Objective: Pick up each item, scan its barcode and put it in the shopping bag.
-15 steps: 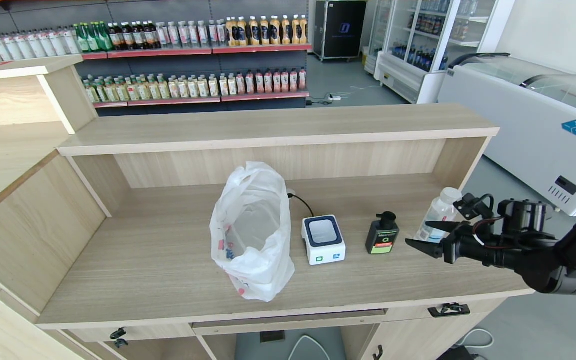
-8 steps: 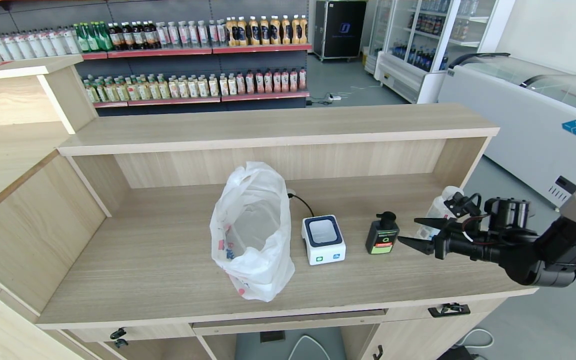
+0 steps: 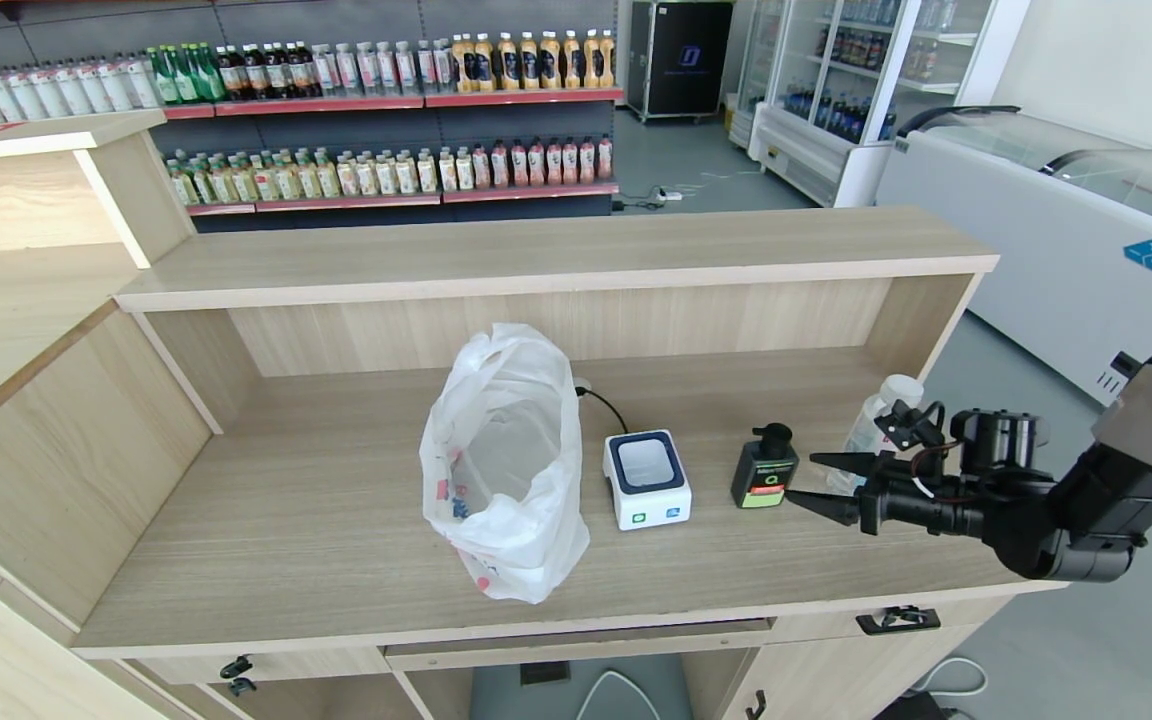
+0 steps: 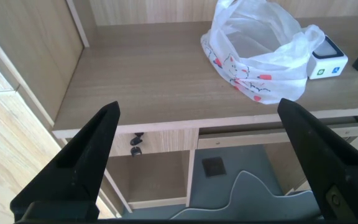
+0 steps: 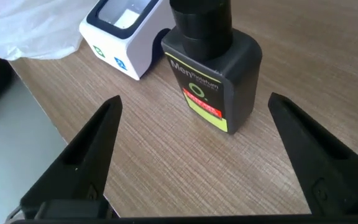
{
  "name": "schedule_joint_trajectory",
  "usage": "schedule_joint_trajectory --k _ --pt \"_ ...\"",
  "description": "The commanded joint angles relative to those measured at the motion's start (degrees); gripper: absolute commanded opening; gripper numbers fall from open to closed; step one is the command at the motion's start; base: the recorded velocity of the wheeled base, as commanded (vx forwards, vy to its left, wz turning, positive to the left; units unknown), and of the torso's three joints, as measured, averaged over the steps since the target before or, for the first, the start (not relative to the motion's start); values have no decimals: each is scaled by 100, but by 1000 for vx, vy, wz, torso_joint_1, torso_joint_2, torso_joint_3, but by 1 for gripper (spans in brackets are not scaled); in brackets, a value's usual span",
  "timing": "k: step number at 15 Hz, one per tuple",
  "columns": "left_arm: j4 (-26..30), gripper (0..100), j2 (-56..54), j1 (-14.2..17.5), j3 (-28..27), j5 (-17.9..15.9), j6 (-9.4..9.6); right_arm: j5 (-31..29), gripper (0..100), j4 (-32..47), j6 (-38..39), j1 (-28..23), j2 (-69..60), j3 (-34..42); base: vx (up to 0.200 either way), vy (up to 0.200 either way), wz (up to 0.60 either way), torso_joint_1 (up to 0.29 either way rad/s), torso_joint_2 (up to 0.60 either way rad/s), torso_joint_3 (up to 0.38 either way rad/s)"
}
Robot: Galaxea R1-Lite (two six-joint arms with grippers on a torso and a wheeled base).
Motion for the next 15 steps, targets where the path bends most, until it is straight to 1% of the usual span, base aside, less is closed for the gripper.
schedule_joint_trajectory --k 1,7,9,13,14,15 --pt "0 100 9 0 0 -8 -1 16 0 -12 -1 13 72 -11 0 0 0 0 0 0" --pt "0 100 9 0 0 -8 -1 25 0 -20 -36 48 28 -20 0 0 0 0 0 0" --pt "0 100 9 0 0 -8 -1 16 0 15 -221 -40 -156 33 0 0 0 0 0 0" --pt "0 100 9 0 0 -8 -1 -2 0 -12 -247 -250 -429 33 0 0 0 0 0 0" --pt "0 100 9 0 0 -8 -1 -2 100 -12 -247 -321 -429 24 0 0 0 0 0 0" --pt "0 100 9 0 0 1 -1 16 100 -3 -221 -356 -394 -20 0 0 0 0 0 0"
